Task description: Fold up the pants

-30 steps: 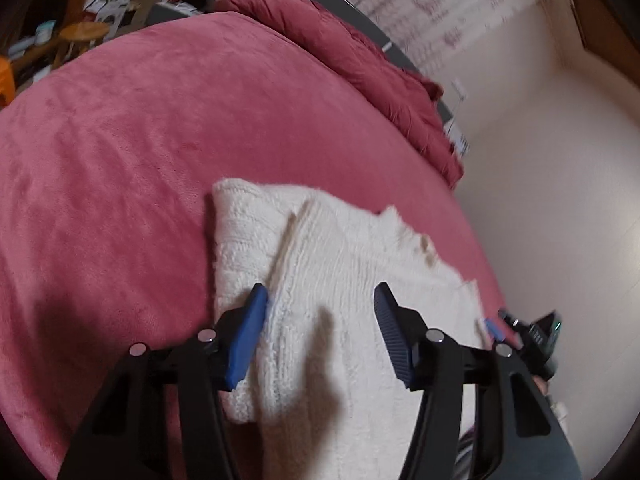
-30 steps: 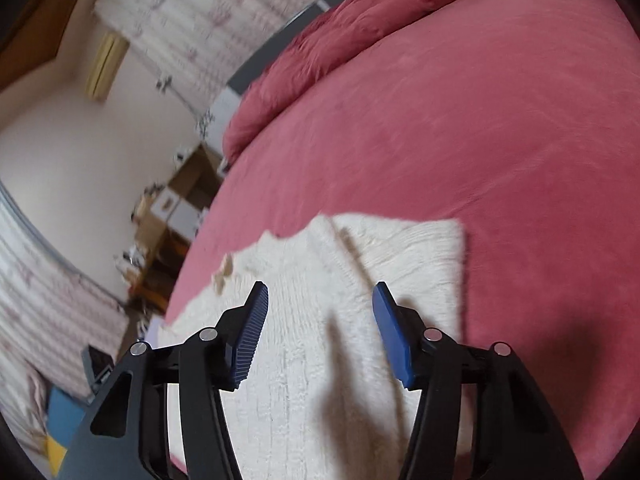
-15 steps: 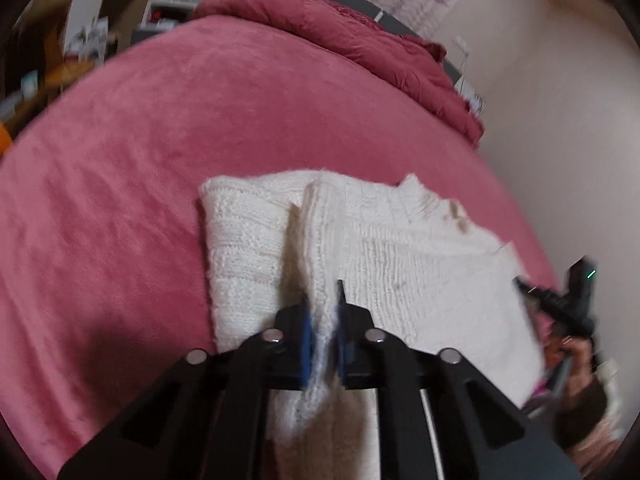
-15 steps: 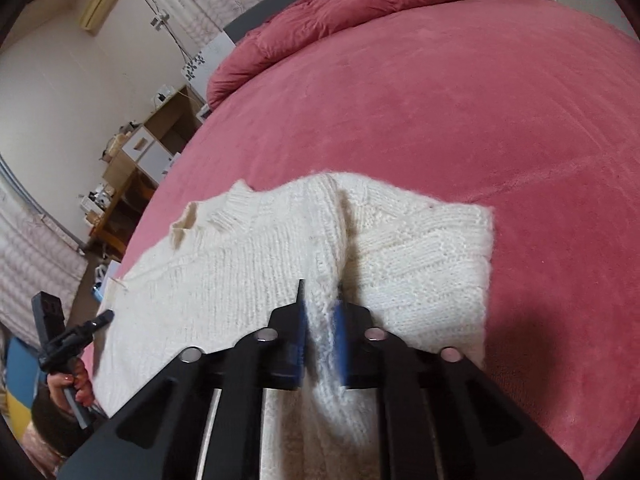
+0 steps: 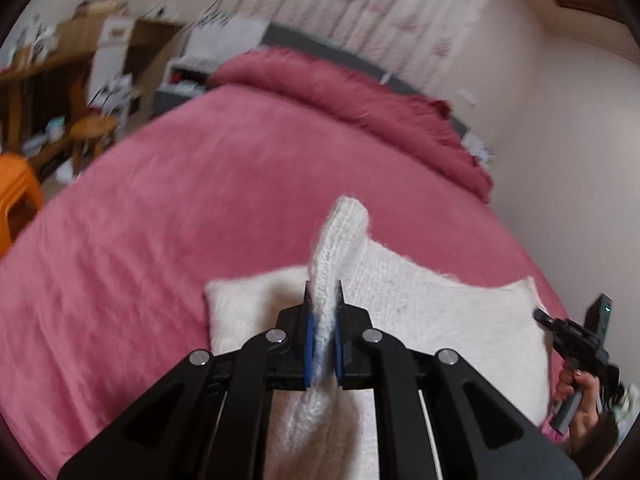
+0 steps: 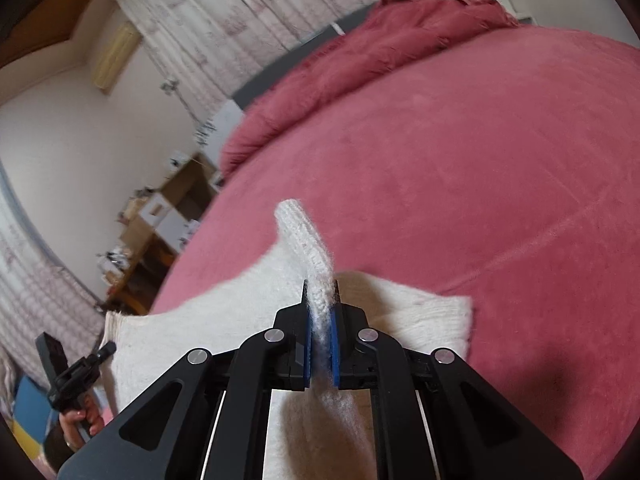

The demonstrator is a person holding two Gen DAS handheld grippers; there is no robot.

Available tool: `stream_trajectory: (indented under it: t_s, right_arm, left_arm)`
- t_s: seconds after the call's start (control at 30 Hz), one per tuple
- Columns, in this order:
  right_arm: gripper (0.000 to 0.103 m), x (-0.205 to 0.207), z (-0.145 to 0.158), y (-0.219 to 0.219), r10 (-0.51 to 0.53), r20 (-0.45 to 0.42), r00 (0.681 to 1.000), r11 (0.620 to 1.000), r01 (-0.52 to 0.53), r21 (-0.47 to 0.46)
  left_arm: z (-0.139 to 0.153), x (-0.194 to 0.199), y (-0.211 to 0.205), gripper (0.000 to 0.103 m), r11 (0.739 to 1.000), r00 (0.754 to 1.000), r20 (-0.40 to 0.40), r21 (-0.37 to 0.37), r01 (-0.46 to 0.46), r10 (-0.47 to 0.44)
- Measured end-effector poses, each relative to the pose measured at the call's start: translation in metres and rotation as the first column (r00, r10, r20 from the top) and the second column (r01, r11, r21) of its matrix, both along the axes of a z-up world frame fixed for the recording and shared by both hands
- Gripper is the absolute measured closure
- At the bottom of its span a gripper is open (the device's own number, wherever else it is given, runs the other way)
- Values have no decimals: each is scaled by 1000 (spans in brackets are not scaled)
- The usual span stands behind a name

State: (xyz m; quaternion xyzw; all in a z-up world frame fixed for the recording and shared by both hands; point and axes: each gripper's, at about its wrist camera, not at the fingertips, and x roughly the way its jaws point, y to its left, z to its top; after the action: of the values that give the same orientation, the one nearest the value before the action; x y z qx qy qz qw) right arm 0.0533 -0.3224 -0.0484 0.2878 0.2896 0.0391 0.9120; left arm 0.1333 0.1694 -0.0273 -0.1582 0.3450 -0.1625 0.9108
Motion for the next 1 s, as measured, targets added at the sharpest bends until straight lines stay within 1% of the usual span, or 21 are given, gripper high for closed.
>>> stream_trajectory:
  t_s: [0.1,0.13,0.17,0.3,0.33,0.37,0.4,0.43,0.47,0.5,0.53,0.6,0.67,0.73,0.8,0.87,0.9,0.97,1.0]
  right_arm:
    - [97,15,-22,-3,-22,-129,991,1000,19,-21]
    - [97,18,-28,-3,-21,-158,987,999,15,-36]
    - [97,21,-32,0,-22,-178,984,998,10,-69]
    - [97,22,-33,3,-22,-182,983,994,3,-105]
    - [97,22,-33,4,-26,-182,983,995,7,-103]
    - [97,20,-33,2,-23,-181,983,996,7,-91]
    - [92,19,-32,2,-22,-176,984,997,8,-80]
    - [83,17,-30,0,-25,-170,985,997,13,-73]
    - [80,10,-26,-1,-34,-151,988,997,22,-79]
    - [75,5,-21,1,-44,-134,990,995,32,-95]
    - [70,-6,-14,2,-56,-111,992,993,43,-110]
    - [64,-22,-8,2,-38,-87,995,996,31,-79]
    - [63,-39,-9,0,-4,-84,996,1000,3,-15]
    - [63,-51,-15,-1,15,-107,994,1000,-12,27]
    - [63,-61,-24,0,28,-150,988,1000,-27,12]
    - [63,-65,-28,4,40,-177,983,999,-44,-21]
    - [63,-67,-30,5,47,-180,982,998,-52,-26]
    - [63,-67,-33,5,64,-180,982,998,-66,-4]
    - [63,-66,-35,4,66,-187,980,998,-65,9]
  left_arm:
    - [-32,10,-7,96,998,996,-82,54,-23,28]
    - [-39,11,-8,95,998,996,-89,53,-29,33]
    - [-44,12,-7,92,998,995,-88,47,-36,40]
    - [-51,14,-3,90,999,996,-78,21,-45,46]
    - [-49,12,-3,87,999,997,-69,17,-40,41]
    - [-48,10,-2,75,999,997,-65,14,-37,38]
    - [-45,6,0,67,999,998,-59,2,-35,35]
    - [-42,1,1,51,999,998,-46,-14,-40,40]
    - [-37,-6,2,38,998,998,-26,-32,-53,52]
    - [-34,-15,5,35,997,998,-3,-47,-68,68]
    - [-31,-27,8,34,995,997,20,-64,-73,75]
    - [-32,-43,9,33,995,998,32,-84,-48,51]
    - [-38,-61,10,35,998,999,32,-68,-13,15]
    - [-44,-77,8,35,997,999,40,-63,33,-30]
    - [-48,-92,8,36,997,997,50,-44,58,-56]
    - [-52,-103,11,38,995,996,37,-61,77,-75]
    - [-55,-107,14,39,993,997,17,-92,77,-76]
    - [-61,-108,17,46,989,997,-22,-129,73,-77]
    - [-65,-109,17,47,987,996,-36,-142,78,-84]
